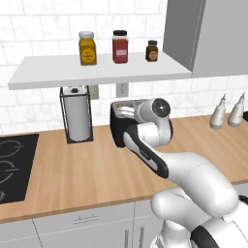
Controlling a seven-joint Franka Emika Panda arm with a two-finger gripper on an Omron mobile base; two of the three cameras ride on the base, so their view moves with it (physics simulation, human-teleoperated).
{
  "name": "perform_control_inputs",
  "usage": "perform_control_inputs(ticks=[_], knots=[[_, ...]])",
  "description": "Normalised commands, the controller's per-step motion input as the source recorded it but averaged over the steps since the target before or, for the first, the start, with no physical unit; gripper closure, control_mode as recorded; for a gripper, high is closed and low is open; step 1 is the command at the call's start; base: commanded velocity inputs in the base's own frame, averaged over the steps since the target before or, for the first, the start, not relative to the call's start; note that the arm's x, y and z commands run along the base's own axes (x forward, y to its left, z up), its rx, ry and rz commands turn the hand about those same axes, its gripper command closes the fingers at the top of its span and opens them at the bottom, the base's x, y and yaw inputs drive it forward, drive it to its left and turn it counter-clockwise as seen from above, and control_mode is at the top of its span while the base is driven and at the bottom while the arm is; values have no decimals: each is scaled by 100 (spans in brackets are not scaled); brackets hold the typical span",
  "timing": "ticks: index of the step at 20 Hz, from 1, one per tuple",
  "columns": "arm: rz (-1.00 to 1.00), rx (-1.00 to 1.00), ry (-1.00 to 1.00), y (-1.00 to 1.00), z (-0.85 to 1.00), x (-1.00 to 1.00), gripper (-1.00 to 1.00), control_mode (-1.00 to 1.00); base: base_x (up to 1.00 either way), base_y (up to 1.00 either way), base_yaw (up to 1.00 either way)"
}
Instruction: Start the toaster. Once the lever pops up, take the bread to the plate on the dining counter.
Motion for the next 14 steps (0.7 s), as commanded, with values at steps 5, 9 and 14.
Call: perform_control_inputs(ticks=[5,9,14], knots=[[0,0,0,0,0,0,-100,-100,0,0,0],[0,0,0,0,0,0,-100,-100,0,0,0],[0,0,0,0,0,0,-100,-100,0,0,0]])
